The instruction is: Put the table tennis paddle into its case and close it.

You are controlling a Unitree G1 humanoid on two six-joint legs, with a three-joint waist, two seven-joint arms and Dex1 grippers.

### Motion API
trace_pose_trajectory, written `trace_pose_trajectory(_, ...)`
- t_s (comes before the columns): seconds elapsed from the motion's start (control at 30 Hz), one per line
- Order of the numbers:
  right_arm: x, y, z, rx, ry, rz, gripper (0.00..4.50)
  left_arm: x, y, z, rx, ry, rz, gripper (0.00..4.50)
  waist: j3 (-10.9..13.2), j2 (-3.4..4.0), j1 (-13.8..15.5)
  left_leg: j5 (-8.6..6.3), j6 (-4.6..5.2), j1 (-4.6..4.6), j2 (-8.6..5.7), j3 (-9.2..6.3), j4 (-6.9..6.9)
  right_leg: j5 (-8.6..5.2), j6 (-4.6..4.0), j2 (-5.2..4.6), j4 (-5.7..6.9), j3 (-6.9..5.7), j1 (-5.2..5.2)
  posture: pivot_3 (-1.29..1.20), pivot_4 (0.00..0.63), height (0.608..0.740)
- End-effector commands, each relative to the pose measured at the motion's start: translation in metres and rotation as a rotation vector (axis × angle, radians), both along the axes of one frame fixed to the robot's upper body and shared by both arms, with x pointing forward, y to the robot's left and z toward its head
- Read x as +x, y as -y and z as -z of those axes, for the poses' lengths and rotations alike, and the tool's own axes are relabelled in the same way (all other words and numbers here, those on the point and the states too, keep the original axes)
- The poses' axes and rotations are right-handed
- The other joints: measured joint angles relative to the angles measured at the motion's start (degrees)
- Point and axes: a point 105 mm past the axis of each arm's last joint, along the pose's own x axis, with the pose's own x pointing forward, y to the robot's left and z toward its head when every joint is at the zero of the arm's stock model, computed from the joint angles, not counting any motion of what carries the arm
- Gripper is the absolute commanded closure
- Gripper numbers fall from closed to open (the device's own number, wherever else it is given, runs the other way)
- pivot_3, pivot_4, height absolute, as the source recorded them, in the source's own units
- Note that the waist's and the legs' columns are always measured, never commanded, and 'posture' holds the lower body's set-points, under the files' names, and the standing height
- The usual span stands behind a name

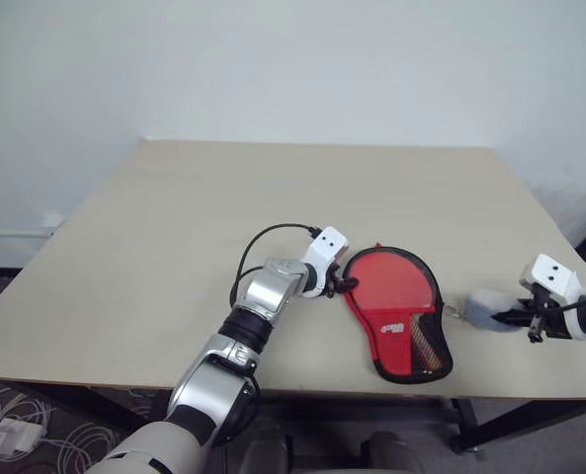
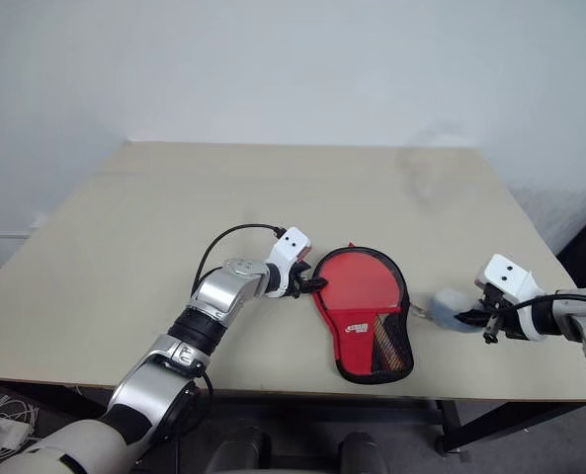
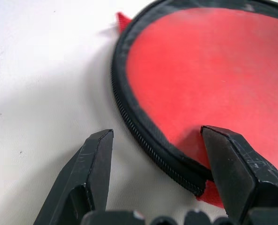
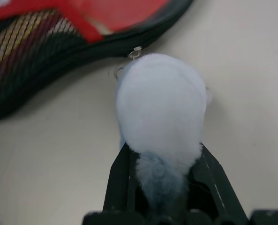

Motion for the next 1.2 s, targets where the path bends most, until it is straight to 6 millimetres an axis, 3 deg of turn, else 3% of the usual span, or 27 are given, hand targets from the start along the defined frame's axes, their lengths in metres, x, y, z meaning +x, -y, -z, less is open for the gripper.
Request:
trace_pose_trajectory(0.03,-0.002,0.013,0.000,-0.088,-0.007,-0.013,4.20,0.000,-0.005,0.008,0.019,-0.028,-0.029,1.36,0.00,-0.03,-0.05,0.00,0.00,0.00,0.00,0.01,0.00,0.00,0.00,0.00,-0.01,0.00,-0.01,0.00,0.000,0.740)
trace_pose_trajectory(0.17,0.014,-0.002,0.006,-0.039,0.035,0.018,4.20,-0.002,0.004,0.001,-0.024,-0.007,0.007,1.36,0.02,-0.08,-0.09,0.00,0.00,0.00,0.00,0.00,0.01,0.00,0.00,-0.01,-0.01,0.00,0.01,0.00,0.000,0.740)
trace_pose_trajectory(0.27,0.017,-0.023,0.011,0.003,0.047,-0.010,4.20,-0.014,0.027,-0.031,-0.158,0.058,0.162,1.36,0.04,-0.14,-0.19,0.00,0.00,0.00,0.00,-0.01,-0.01,0.00,0.00,0.00,0.02,0.00,-0.02,0.00,0.000,0.740)
trace_pose_trajectory(0.37,0.017,-0.030,0.014,0.026,0.046,-0.006,4.20,-0.028,0.041,-0.057,-0.240,0.101,0.313,1.36,0.18,-0.40,-0.43,0.01,0.00,-0.01,0.01,0.01,-0.04,0.01,0.00,0.01,0.05,0.01,-0.04,0.00,0.000,0.740)
trace_pose_trajectory(0.47,0.015,-0.034,0.019,0.033,0.042,0.005,4.20,-0.027,0.051,-0.078,-0.264,0.156,0.358,1.36,0.19,-0.61,-0.47,0.01,0.00,0.00,0.01,0.01,0.00,0.01,0.00,0.01,0.04,0.01,-0.02,0.00,0.000,0.740)
trace_pose_trajectory(0.57,0.012,-0.039,0.023,0.041,0.036,0.009,4.20,-0.020,0.060,-0.085,-0.247,0.178,0.358,1.36,0.15,-0.74,-0.57,0.01,0.00,0.04,0.02,0.00,0.01,0.01,0.00,0.03,0.04,0.02,-0.03,0.00,0.000,0.740)
trace_pose_trajectory(0.8,0.006,-0.038,0.022,0.052,0.044,0.033,4.20,-0.015,0.073,-0.046,-0.046,0.152,0.382,1.36,0.14,-0.79,-0.53,-0.01,-0.01,0.08,0.03,0.03,0.00,0.01,0.00,0.04,0.04,0.08,-0.04,0.00,0.000,0.740)
trace_pose_trajectory(0.93,0.004,-0.036,0.020,0.047,0.048,0.044,4.20,-0.023,0.079,-0.021,0.009,0.098,0.428,1.36,0.15,-0.81,-0.46,-0.01,-0.01,0.04,0.03,0.02,-0.01,0.01,0.00,0.04,0.05,0.08,-0.08,0.00,0.000,0.740)
trace_pose_trajectory(1.13,0.000,-0.030,0.015,0.043,0.059,0.062,4.20,-0.029,0.078,0.007,0.083,0.051,0.440,1.36,0.14,-0.85,-0.35,-0.02,-0.01,0.04,0.02,0.02,0.01,0.00,0.00,0.04,0.00,0.08,-0.02,0.00,0.000,0.740)
trace_pose_trajectory(1.2,-0.013,-0.031,0.015,0.042,0.036,0.026,4.20,-0.030,0.075,0.014,0.102,0.036,0.437,1.36,0.12,-0.82,-0.34,-0.02,-0.02,0.04,0.02,0.01,-0.01,0.00,0.00,0.04,0.01,0.07,-0.03,0.00,0.000,0.740)
